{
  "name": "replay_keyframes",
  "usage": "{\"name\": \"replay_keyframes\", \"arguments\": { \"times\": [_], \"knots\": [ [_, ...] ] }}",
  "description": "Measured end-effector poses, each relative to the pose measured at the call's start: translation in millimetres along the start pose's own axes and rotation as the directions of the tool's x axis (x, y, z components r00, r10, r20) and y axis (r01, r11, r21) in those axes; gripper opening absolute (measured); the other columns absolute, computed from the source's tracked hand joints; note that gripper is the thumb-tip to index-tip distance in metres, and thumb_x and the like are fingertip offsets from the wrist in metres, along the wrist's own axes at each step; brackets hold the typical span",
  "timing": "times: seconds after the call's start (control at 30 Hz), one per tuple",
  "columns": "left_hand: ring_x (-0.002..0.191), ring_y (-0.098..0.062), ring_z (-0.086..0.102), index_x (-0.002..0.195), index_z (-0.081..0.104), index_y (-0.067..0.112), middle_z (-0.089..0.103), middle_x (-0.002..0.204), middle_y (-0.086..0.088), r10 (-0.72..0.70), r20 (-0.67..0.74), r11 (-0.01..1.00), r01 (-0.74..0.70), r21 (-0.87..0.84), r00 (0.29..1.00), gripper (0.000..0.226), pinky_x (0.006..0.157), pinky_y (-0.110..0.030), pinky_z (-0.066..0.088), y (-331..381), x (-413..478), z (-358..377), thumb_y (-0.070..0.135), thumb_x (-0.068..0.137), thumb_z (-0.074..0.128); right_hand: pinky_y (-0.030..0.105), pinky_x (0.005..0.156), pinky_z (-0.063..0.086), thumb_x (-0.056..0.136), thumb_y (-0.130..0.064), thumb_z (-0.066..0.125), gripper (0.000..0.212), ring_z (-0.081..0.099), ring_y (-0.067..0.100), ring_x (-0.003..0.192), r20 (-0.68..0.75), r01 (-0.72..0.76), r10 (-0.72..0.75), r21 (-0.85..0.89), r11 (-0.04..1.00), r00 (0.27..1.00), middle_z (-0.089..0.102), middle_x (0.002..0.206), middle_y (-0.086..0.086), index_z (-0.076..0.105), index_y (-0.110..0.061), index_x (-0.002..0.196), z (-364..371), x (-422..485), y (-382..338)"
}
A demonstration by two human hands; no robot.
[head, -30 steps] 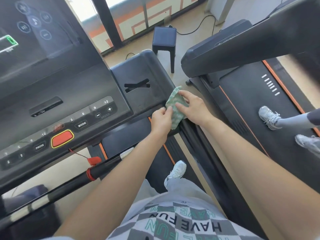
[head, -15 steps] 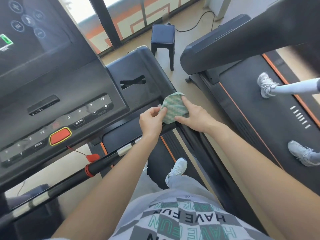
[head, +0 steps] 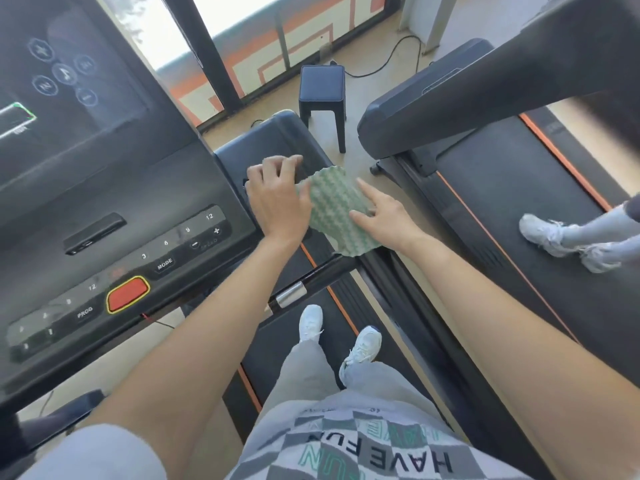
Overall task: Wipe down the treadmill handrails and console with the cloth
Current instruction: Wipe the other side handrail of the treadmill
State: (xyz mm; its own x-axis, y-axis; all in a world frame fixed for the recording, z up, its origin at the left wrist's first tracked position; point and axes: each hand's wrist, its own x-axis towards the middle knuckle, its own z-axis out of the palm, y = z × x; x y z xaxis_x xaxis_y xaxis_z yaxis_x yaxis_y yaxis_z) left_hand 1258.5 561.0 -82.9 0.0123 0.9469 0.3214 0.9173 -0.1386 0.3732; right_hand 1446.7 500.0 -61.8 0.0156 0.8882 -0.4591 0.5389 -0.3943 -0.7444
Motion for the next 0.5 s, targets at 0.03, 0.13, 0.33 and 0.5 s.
{"name": "replay_keyframes", "arguments": {
  "times": [0.03,0.13,0.33,0.5],
  "knots": [
    [0.104,-0.030,0.059,0.118,0.073,0.022,0.070,0.113,0.001,0.141,0.034,0.989,-0.140,-0.040,0.989,0.030,0.086,-0.044,0.050,0.5,0.6,4.6,0.025,0.088,0.070,0.032,0.113,0.038,0.099,-0.033,0.060,0.070,0.047,0.021,0.137,0.000,-0.026,0.026,0.001,1.000,1.000,0.042,0.157,0.000,0.026,-0.025,0.159,2.8,0.9,1.4],
    [0.132,-0.032,0.055,0.126,0.072,0.019,0.067,0.134,-0.005,0.564,0.305,0.825,-0.503,-0.259,0.767,0.030,0.110,-0.051,0.043,6.9,-7.9,18.6,0.026,0.100,0.059,0.040,0.115,0.038,0.098,-0.046,0.057,0.066,0.048,0.023,0.138,0.021,-0.100,0.102,-0.055,0.993,0.995,0.051,0.150,0.005,0.037,-0.018,0.155,11.6,-5.6,16.5],
    [0.149,-0.028,0.037,0.132,0.065,0.027,0.059,0.143,-0.001,0.671,0.514,0.709,-0.665,-0.235,0.534,0.045,0.126,-0.043,0.016,14.0,4.8,35.3,0.042,0.108,0.030,0.038,0.116,0.034,0.101,-0.049,0.049,0.063,0.043,0.024,0.142,-0.011,-0.173,0.173,-0.063,0.983,0.985,0.048,0.153,0.004,0.036,-0.019,0.155,22.7,-19.6,34.4],
    [0.130,-0.029,0.052,0.112,0.069,0.026,0.067,0.113,0.000,0.722,0.501,0.629,-0.755,-0.187,0.478,0.037,0.119,-0.041,0.027,9.5,40.6,43.3,0.038,0.107,0.035,0.035,0.114,0.034,0.102,-0.056,0.040,0.064,0.042,0.027,0.141,0.026,-0.177,0.180,-0.088,0.980,0.983,0.047,0.154,0.007,0.030,-0.025,0.157,19.8,5.7,22.6]
  ]
}}
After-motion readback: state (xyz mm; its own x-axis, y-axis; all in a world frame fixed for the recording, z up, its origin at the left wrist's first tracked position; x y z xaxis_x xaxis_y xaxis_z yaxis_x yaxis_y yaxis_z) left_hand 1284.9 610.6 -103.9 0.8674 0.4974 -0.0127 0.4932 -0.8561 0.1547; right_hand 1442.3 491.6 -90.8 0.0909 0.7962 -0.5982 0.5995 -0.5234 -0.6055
